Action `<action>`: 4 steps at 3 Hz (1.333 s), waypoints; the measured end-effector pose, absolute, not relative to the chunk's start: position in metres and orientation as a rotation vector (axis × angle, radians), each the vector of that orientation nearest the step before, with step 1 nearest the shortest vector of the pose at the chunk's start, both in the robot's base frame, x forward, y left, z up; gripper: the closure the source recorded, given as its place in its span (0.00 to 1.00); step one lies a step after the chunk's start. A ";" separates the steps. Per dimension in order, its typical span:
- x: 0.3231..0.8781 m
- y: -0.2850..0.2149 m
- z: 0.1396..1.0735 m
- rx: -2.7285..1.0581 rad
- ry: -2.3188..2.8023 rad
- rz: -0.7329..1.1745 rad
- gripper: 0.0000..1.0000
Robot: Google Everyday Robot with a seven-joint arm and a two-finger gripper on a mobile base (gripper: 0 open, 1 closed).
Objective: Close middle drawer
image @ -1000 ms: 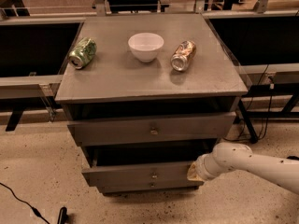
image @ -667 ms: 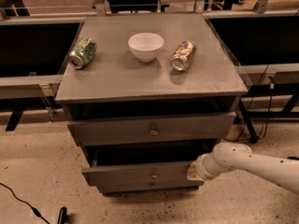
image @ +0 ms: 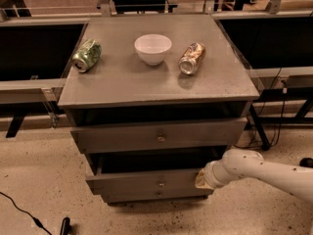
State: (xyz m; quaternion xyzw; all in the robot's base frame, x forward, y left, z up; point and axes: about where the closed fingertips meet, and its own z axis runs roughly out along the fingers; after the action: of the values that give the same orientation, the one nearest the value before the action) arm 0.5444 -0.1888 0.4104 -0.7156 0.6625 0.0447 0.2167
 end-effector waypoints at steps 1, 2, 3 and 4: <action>0.544 -0.189 0.410 -1.983 1.836 0.124 0.86; 0.544 -0.189 0.410 -1.983 1.835 0.124 0.62; 0.544 -0.189 0.410 -1.983 1.835 0.124 0.39; 0.544 -0.189 0.410 -1.983 1.835 0.124 0.16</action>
Offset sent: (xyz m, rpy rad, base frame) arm -0.0002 0.0001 0.0000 0.0000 0.0000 0.0001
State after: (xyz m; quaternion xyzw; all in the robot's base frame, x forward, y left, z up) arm 0.5442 -0.1887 0.4103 -0.7157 0.6625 0.0448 0.2166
